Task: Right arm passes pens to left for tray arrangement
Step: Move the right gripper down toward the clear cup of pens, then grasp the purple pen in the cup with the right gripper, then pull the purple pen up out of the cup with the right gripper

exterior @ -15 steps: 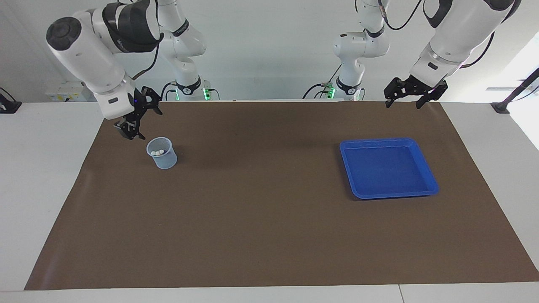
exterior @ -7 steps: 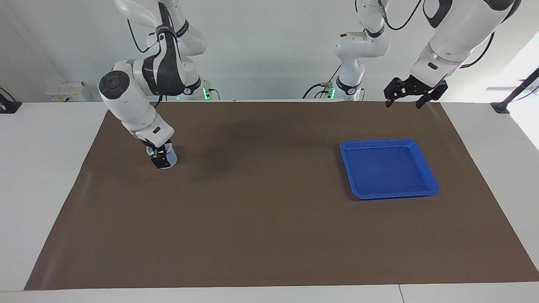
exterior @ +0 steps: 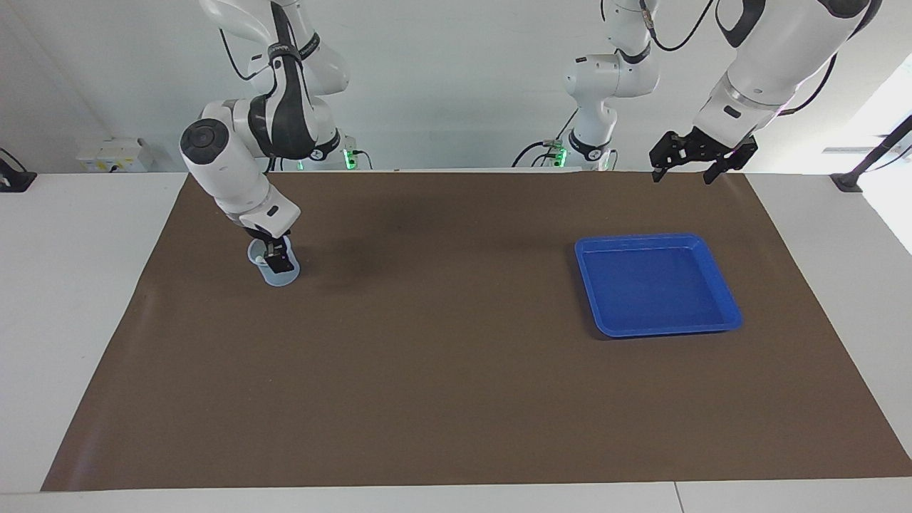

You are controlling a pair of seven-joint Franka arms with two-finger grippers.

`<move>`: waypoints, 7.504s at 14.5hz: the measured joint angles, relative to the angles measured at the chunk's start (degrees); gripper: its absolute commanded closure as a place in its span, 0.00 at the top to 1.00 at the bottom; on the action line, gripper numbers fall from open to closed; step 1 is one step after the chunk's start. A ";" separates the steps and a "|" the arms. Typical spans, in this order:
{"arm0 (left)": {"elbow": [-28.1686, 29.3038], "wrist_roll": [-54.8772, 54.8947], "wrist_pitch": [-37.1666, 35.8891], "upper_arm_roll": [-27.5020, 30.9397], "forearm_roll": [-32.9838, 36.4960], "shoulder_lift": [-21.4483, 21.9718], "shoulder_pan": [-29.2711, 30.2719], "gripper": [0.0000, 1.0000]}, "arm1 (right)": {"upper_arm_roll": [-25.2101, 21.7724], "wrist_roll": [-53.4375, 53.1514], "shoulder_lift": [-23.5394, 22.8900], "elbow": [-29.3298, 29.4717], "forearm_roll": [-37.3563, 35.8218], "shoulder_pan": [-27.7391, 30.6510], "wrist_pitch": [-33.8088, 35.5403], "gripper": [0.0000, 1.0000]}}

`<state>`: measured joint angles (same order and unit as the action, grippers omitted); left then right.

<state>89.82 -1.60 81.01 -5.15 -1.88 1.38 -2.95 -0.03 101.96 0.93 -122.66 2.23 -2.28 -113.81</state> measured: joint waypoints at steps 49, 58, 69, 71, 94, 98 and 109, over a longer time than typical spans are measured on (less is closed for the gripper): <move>1.27 -0.07 -0.82 0.00 0.00 0.38 0.00 1.00 | 0.07 5.69 1.82 -5.05 0.00 3.48 -4.53 0.74; 1.34 -0.07 -0.82 0.00 0.00 0.48 0.00 1.00 | -0.02 5.69 1.82 -5.30 0.00 3.74 -4.53 0.60; 1.36 -0.07 -0.82 0.00 0.00 0.49 0.00 1.00 | -0.02 5.69 2.06 -5.26 0.00 3.97 -4.53 0.53; 1.36 -0.07 -0.82 0.00 0.00 0.49 0.00 1.00 | -0.02 5.69 2.10 -5.26 0.00 3.97 -4.53 0.46; 1.53 -0.07 -0.76 0.00 0.00 0.55 0.00 1.00 | -0.38 5.69 2.73 -0.22 0.24 6.09 4.92 0.00; 2.66 -0.07 -0.68 0.00 -0.07 1.13 0.00 1.00 | -0.55 2.50 5.86 8.11 1.60 8.25 18.36 0.00; 5.36 -27.41 1.94 -0.39 -12.73 2.41 -0.33 0.99 | 2.36 -56.86 6.79 13.95 24.67 6.86 25.06 0.00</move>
<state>95.18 -29.01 82.95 -5.55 -14.61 3.79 -3.28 2.33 45.10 7.72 -108.71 26.90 4.58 -88.75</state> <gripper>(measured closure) 0.004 0.819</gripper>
